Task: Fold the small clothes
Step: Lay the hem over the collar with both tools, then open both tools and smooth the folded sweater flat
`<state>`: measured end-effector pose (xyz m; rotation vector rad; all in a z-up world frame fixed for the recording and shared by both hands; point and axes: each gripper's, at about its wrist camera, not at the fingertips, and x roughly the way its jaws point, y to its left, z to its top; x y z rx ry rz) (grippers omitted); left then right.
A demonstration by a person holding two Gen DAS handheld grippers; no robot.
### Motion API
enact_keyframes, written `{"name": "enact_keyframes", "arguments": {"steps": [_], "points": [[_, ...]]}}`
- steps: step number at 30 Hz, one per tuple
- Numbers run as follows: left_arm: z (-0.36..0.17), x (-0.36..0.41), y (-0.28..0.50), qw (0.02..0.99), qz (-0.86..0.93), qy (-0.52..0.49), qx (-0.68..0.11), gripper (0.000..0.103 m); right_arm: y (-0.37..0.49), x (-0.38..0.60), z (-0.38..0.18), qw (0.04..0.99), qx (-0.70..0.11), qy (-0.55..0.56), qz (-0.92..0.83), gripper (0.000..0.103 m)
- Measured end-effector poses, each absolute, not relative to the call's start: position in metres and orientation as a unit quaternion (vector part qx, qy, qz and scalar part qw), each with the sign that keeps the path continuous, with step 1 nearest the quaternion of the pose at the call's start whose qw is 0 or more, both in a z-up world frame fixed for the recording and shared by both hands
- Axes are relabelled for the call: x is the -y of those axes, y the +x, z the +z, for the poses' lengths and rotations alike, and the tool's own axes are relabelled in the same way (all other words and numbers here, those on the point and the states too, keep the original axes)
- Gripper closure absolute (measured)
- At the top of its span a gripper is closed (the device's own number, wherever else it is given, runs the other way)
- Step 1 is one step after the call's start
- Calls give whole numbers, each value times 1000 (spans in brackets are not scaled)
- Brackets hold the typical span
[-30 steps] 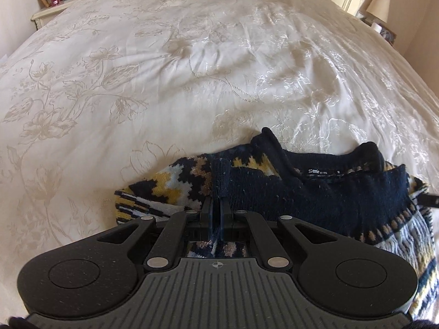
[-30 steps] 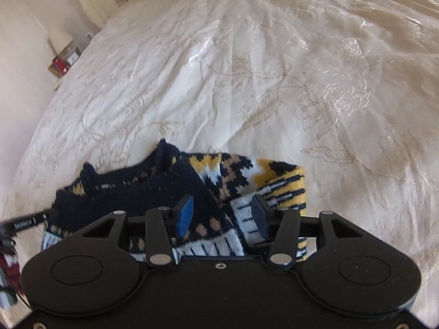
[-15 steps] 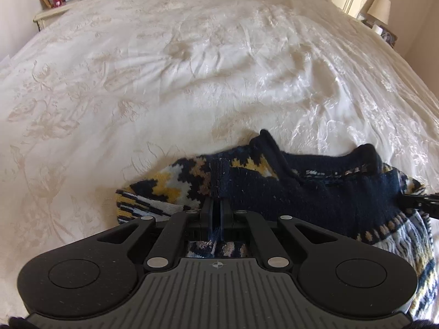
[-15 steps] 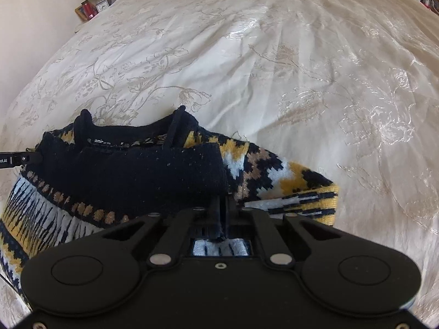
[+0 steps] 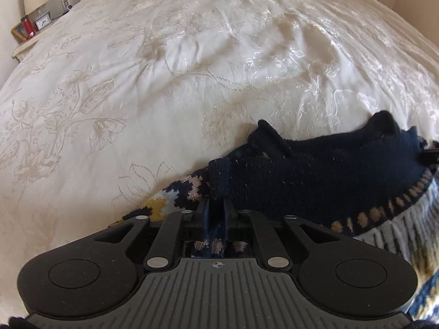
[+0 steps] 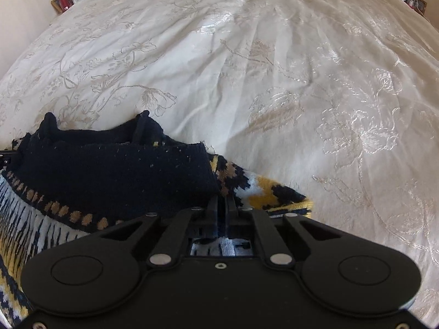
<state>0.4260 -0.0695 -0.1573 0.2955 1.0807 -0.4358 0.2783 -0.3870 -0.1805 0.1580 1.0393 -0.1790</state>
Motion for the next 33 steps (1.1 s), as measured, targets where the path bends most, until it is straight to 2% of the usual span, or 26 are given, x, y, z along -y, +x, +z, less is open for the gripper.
{"name": "enact_keyframes", "arguments": {"steps": [2, 3, 4, 5, 6, 7, 8, 10, 16, 23, 24, 26, 27, 29, 33], "points": [[-148, 62, 423, 826, -205, 119, -512, 68, 274, 389, -175, 864, -490, 79, -90, 54], [-143, 58, 422, 825, -206, 107, -515, 66, 271, 391, -172, 865, -485, 85, -91, 47], [-138, 54, 419, 823, -208, 93, -521, 62, 267, 393, -169, 867, -481, 94, -91, 33], [-135, 50, 417, 818, -210, 80, -529, 54, 262, 395, -165, 869, -475, 101, -90, 27], [-131, 46, 413, 813, -210, 66, -540, 48, 256, 395, -162, 871, -471, 104, -89, 26], [-130, 43, 409, 807, -209, 51, -551, 36, 251, 394, -159, 872, -469, 103, -92, 23], [-128, 40, 404, 803, -206, 38, -557, 29, 245, 392, -156, 873, -468, 101, -95, 15], [-124, 36, 388, 802, -197, 19, -564, 29, 233, 389, -152, 871, -468, 107, -98, 9], [-121, 33, 332, 790, -189, 23, -583, 29, 195, 372, -144, 865, -472, 129, -108, 8], [-146, 25, 290, 778, -166, 108, -597, 28, 160, 337, -151, 851, -502, 116, -99, 6], [-153, 18, 290, 774, -155, 108, -605, 28, 156, 336, -156, 844, -515, 109, -106, 6], [-164, 1, 296, 767, -130, 80, -623, 14, 149, 337, -170, 824, -545, 96, -124, 6], [-166, -7, 299, 765, -119, 57, -630, 11, 144, 340, -177, 812, -559, 93, -136, 6], [-164, -17, 303, 764, -104, 33, -635, 11, 133, 352, -188, 795, -575, 106, -162, 5], [-142, -18, 296, 774, -115, 28, -622, 11, 110, 370, -177, 796, -546, 181, -187, 5]]}}
